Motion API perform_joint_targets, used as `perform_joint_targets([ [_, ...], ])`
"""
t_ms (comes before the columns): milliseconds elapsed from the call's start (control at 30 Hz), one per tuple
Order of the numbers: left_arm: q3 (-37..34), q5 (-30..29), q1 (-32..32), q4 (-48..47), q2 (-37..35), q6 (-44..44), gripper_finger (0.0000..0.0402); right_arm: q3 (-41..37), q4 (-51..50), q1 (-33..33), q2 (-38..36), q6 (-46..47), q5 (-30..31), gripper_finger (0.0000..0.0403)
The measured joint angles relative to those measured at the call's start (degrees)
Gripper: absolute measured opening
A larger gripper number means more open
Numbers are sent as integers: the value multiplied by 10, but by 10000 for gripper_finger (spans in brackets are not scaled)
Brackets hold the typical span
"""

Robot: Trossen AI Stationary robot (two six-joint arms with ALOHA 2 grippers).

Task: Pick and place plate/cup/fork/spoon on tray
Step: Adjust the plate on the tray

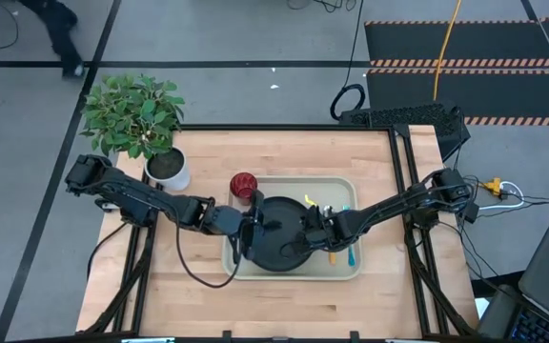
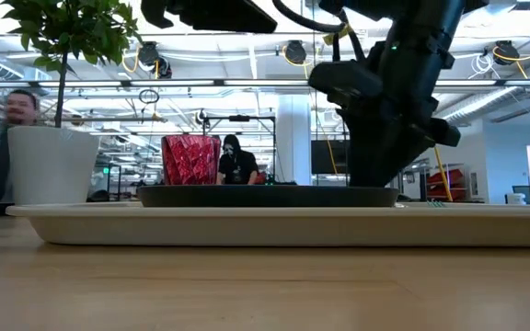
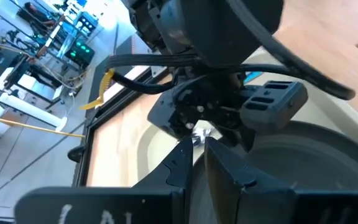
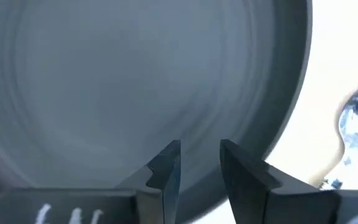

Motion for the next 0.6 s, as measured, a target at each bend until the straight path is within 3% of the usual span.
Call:
perform_joint_targets([
  [600,0,-1,1,-17,0,-27,47,0,-61,4,0,7,-14,105],
])
